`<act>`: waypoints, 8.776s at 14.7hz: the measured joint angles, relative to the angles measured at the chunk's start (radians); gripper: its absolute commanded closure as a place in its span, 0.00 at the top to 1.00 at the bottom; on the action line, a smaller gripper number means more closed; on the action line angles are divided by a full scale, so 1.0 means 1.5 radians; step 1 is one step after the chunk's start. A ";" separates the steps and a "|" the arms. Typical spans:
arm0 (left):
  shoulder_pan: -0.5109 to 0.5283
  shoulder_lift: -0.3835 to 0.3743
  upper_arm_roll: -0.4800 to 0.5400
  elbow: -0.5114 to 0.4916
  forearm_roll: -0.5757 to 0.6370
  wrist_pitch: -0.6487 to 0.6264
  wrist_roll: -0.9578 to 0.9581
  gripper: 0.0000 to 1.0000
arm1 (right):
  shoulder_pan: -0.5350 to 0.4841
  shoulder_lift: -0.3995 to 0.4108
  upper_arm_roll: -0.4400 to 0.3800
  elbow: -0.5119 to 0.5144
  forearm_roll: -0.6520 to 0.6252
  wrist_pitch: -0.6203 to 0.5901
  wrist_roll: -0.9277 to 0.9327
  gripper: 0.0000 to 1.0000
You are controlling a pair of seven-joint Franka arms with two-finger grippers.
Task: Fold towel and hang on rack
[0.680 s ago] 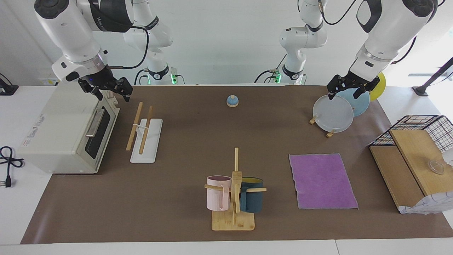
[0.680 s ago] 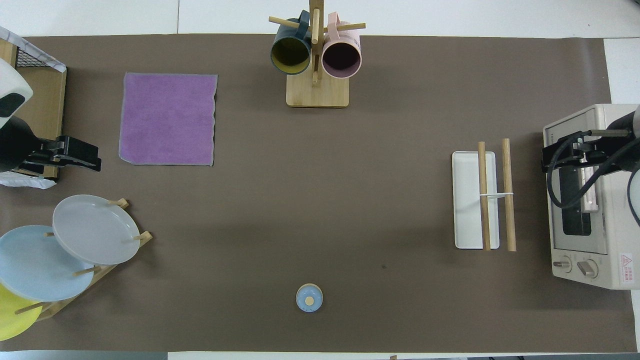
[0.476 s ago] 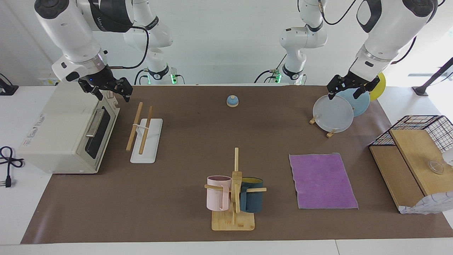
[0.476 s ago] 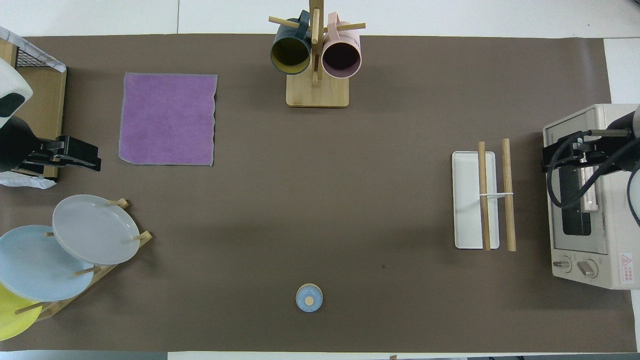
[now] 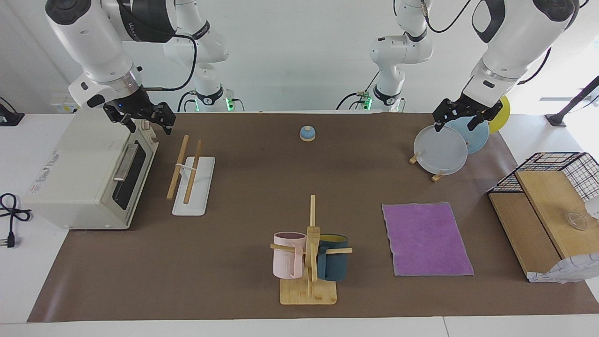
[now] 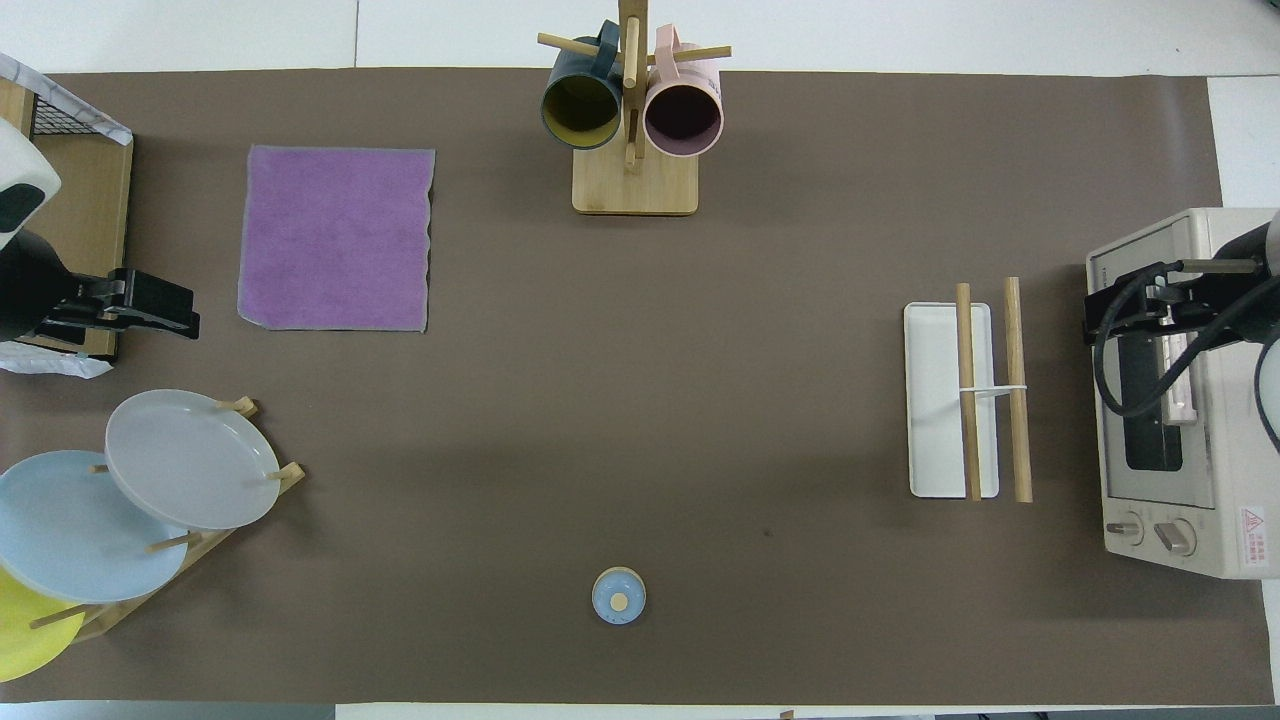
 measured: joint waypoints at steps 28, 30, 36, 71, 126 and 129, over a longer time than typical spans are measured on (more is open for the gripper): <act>0.105 0.298 0.000 -0.136 0.000 0.414 0.020 0.70 | 0.000 0.000 0.000 0.000 0.000 0.000 0.000 1.00; 0.105 0.298 0.000 -0.136 0.000 0.414 0.021 0.69 | 0.000 0.000 0.000 0.000 0.000 0.000 0.000 1.00; 0.105 0.294 -0.002 -0.125 0.000 0.412 0.022 0.55 | 0.000 0.000 0.000 0.000 0.000 0.000 0.000 1.00; -0.051 0.220 -0.012 -0.140 0.000 0.429 0.071 0.00 | 0.000 0.000 0.000 0.000 0.000 0.000 0.000 1.00; 0.000 0.272 -0.013 -0.078 -0.189 0.370 0.061 0.00 | 0.003 0.000 0.011 0.000 0.000 -0.001 0.000 1.00; -0.001 0.223 -0.032 -0.045 -0.209 0.312 -0.128 0.00 | 0.003 0.000 0.011 -0.002 0.000 -0.005 -0.001 1.00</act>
